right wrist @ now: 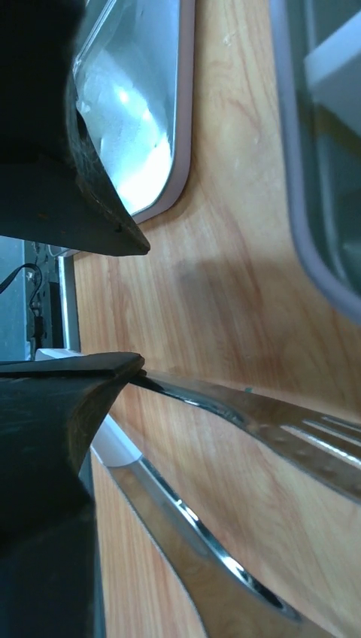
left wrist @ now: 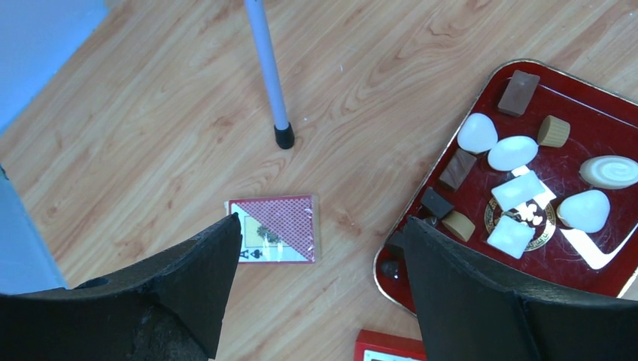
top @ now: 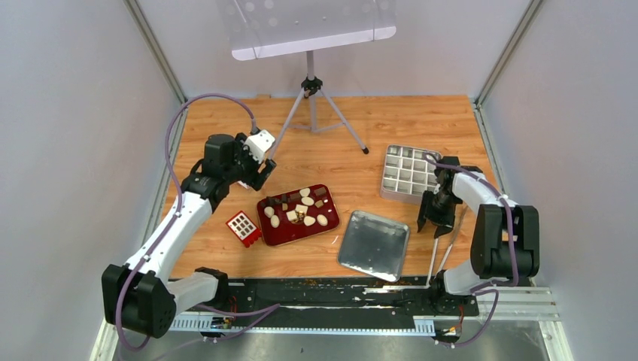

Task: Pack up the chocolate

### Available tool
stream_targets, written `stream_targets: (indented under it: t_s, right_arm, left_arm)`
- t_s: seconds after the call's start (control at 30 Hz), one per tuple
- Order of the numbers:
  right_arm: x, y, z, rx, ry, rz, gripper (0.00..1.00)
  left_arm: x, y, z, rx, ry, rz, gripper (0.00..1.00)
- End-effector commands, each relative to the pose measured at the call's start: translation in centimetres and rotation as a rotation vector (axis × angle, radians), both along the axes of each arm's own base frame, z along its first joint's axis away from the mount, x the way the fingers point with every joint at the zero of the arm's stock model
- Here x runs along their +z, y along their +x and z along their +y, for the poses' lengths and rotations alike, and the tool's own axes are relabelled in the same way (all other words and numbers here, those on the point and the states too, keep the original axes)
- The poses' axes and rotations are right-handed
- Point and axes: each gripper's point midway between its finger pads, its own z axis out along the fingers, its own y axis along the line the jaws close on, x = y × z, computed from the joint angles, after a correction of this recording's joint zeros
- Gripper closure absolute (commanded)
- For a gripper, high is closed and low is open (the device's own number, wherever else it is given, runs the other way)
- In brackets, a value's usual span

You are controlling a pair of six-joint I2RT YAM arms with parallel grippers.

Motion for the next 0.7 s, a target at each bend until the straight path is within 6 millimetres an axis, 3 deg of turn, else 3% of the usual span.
stream_targets:
  t_s: [0.0, 0.1, 0.17, 0.3, 0.5, 0.67]
  right_arm:
    - [2.4, 0.8, -0.5, -0.036, -0.028, -0.025, 0.49]
    - [4.0, 1.0, -1.0, -0.035, -0.052, -0.044, 0.46]
    - [4.0, 0.5, -1.1, -0.052, -0.057, -0.035, 0.44]
    - [2.4, -1.2, -1.5, -0.101, -0.055, 0.029, 0.44]
    - [0.4, -0.6, -1.7, -0.128, -0.027, 0.055, 0.42]
    - [-0.3, -0.4, -3.2, -0.171, -0.052, 0.059, 0.70]
  left_arm:
    - [2.1, 1.0, -0.1, -0.025, 0.038, -0.060, 0.14]
    - [2.0, 1.2, -0.1, -0.035, 0.053, -0.069, 0.14]
    - [2.0, 1.3, -0.1, -0.038, 0.056, -0.069, 0.13]
    - [2.0, 1.6, -0.3, -0.046, 0.052, -0.070, 0.13]
    - [3.0, 2.0, -0.4, -0.046, 0.050, -0.093, 0.13]
    - [4.5, 2.3, -1.1, -0.089, 0.042, -0.126, 0.13]
